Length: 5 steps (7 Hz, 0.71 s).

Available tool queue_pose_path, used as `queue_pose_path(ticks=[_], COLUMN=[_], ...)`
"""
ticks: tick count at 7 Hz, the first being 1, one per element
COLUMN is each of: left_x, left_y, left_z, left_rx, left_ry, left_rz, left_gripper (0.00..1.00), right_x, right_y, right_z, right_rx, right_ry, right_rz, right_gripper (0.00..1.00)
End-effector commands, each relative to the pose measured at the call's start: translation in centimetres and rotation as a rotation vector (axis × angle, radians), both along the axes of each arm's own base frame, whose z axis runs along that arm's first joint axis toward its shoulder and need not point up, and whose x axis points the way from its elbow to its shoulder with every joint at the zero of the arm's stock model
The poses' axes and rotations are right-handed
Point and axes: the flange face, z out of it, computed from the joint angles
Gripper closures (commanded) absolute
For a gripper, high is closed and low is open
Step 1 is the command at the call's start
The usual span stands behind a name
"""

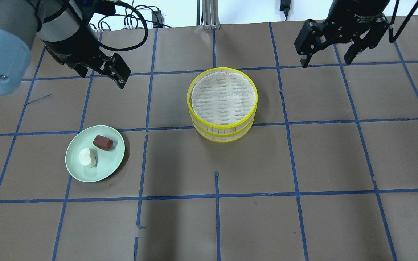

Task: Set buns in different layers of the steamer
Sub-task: 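Move left gripper toward white bun on green plate while right approaches steamer rim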

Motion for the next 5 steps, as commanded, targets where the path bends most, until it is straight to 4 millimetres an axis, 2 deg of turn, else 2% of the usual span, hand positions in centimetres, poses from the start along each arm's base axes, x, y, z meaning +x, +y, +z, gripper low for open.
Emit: queue_pose_path(ticks=[1, 3, 4, 5], left_x=[0.0, 0.3, 1.4, 3.6], left_y=[0.1, 0.5, 0.5, -0.3], left_z=[-0.4, -0.6, -1.2, -3.8], left_rx=[0.002, 0.009, 0.022, 0.070], left_ry=[0.002, -0.006, -0.009, -0.003], left_rz=[0.007, 0.002, 0.026, 0.068], left_gripper=[0.00, 0.00, 0.00, 0.00], right_x=[-0.3, -0.5, -0.4, -0.3], right_y=[-0.1, -0.1, -0.7, -1.6], right_z=[-0.1, -0.2, -0.6, -1.6], right_rx=[-0.001, 0.002, -0.008, -0.008], right_ry=[0.009, 0.008, 0.014, 0.008], right_rz=[-0.003, -0.006, -0.012, -0.018], right_gripper=[0.00, 0.00, 0.00, 0.00])
